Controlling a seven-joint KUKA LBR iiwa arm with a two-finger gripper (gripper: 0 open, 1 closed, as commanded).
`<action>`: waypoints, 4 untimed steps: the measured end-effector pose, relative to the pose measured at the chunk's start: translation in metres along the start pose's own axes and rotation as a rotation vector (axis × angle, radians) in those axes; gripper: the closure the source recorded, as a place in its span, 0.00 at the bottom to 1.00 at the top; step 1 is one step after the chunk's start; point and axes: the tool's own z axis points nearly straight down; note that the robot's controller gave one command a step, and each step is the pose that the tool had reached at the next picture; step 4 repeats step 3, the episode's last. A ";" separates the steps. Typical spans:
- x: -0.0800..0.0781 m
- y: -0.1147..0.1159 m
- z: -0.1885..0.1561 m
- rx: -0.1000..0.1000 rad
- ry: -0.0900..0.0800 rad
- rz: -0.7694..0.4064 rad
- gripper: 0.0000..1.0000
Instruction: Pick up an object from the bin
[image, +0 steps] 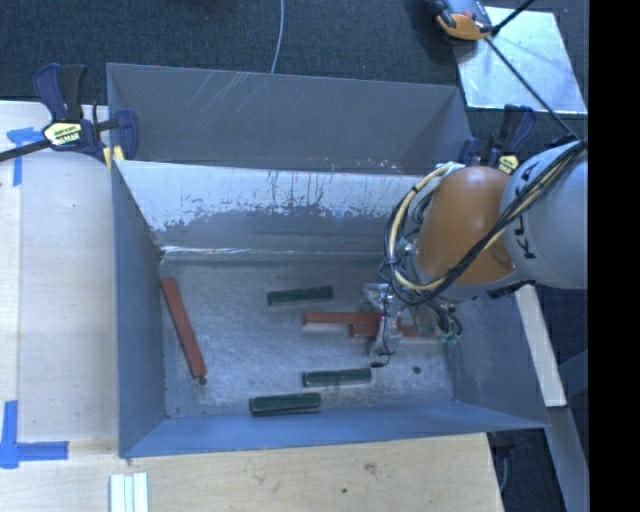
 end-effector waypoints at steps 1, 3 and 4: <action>-0.014 0.010 -0.106 0.000 0.002 -0.039 1.00; -0.009 0.006 -0.147 -0.001 0.007 -0.038 1.00; -0.009 0.006 -0.147 -0.001 0.007 -0.038 1.00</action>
Offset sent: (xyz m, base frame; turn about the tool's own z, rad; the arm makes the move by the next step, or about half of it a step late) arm 0.0000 0.0000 0.0000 0.0000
